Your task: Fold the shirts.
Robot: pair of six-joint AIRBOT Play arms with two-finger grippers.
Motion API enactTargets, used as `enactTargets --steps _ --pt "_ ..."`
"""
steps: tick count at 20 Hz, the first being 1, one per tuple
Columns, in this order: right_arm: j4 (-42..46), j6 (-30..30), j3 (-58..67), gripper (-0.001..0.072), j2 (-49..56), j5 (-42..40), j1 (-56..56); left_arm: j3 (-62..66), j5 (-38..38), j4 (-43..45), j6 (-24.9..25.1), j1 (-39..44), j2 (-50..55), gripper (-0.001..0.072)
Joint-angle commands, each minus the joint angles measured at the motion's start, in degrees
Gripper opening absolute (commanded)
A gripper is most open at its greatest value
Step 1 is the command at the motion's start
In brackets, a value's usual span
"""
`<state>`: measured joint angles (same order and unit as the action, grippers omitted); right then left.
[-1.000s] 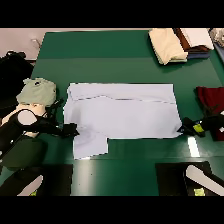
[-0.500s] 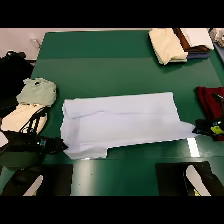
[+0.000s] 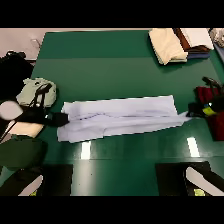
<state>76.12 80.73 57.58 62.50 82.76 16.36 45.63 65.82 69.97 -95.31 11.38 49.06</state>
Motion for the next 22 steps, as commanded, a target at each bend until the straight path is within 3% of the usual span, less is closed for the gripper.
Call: enactTargets --steps 1,4,5,6,7,10,11,12,13,17,19,22 --pt "-0.2 0.9 8.7 0.0019 10.8 -2.6 -3.6 5.1 -8.0 1.6 2.5 0.0 11.1 0.0023" --pt "-2.7 -0.6 15.4 0.0024 17.3 -3.1 -3.4 8.3 -9.8 1.7 2.7 0.0 15.3 0.0043" --pt "-5.3 -2.4 17.3 0.0126 18.7 -3.0 -2.4 9.4 -9.9 1.6 2.6 0.0 15.6 0.0336" --pt "-7.8 -3.2 18.8 0.0292 19.8 -2.4 -1.0 10.5 -9.8 1.7 2.5 0.0 15.6 0.0558" --pt "-10.3 -4.3 19.9 0.0352 20.7 -1.6 0.7 11.8 -9.5 1.7 2.4 0.0 15.6 0.0537" --pt "-12.1 -8.0 19.3 0.0413 22.2 1.4 6.2 13.4 -8.9 0.5 2.3 0.0 15.6 0.0538" --pt "-12.1 -8.8 17.6 0.0437 22.2 1.4 8.2 13.4 -8.6 0.2 2.3 0.0 15.7 0.0476" --pt "-12.2 -9.6 15.1 0.0498 22.2 0.9 10.3 13.4 -8.3 -0.4 2.4 0.0 15.7 0.0184" --pt "-12.2 -10.7 12.4 0.0510 22.6 0.2 12.3 13.4 -8.3 -1.7 2.5 0.0 15.7 0.0033" --pt "-17.4 -14.9 4.0 0.0508 27.7 -0.8 17.9 13.4 -8.6 -6.9 2.1 1.9 15.8 0.0023" --pt "-24.1 -16.8 1.4 0.0451 30.5 -2.5 17.5 13.4 -9.8 -7.3 -0.1 5.5 16.9 0.0023" --pt "-29.7 -18.5 0.3 0.0445 32.4 -5.0 13.4 13.5 -15.8 -9.7 -0.7 11.9 21.9 0.0023"
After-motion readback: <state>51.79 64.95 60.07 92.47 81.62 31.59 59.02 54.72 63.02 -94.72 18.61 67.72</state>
